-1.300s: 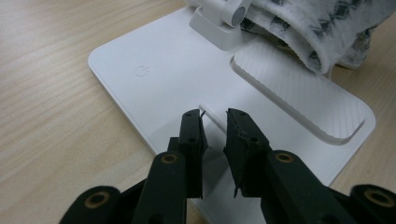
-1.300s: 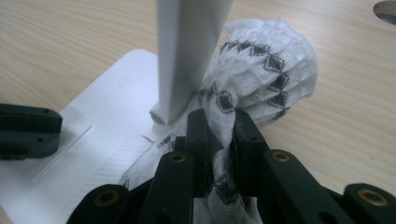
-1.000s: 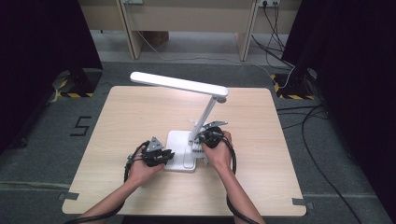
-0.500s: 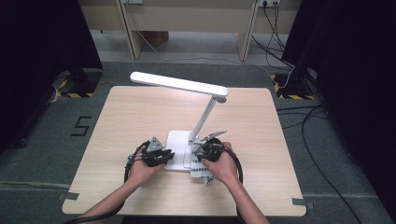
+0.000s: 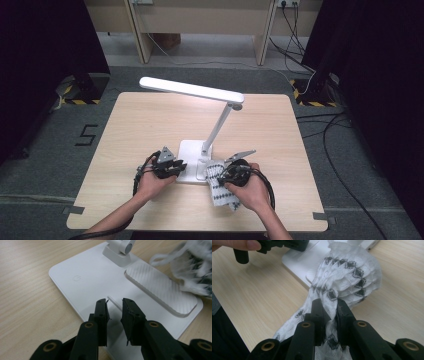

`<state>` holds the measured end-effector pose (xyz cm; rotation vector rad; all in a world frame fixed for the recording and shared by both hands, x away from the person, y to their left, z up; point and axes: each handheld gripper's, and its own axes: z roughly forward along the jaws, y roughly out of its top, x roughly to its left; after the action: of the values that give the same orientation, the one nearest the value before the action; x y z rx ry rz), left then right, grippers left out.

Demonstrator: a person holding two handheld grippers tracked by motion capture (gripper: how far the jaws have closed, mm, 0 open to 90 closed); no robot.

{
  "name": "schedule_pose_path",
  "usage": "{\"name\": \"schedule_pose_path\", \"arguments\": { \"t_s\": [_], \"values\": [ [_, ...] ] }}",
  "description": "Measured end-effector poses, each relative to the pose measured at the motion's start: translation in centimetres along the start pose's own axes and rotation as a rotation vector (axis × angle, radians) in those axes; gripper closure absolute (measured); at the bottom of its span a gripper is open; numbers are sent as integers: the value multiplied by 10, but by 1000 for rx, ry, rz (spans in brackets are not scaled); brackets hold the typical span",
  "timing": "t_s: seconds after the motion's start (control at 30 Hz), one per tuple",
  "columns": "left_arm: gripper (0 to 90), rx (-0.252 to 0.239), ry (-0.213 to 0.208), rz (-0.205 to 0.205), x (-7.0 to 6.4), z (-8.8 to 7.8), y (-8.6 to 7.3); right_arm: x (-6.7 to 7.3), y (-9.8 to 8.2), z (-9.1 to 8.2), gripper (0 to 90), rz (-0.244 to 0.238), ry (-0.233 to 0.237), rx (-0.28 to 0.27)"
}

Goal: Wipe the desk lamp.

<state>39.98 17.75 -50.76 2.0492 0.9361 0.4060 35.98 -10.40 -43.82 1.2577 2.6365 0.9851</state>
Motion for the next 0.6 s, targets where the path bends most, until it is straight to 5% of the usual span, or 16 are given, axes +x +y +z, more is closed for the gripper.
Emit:
{"name": "schedule_pose_path", "arguments": {
  "t_s": [0.6],
  "values": [
    [574, -32, 23, -47, 3, -7, 1, -33, -27, -43, 782, 99, -168, -113]
  ]
}}
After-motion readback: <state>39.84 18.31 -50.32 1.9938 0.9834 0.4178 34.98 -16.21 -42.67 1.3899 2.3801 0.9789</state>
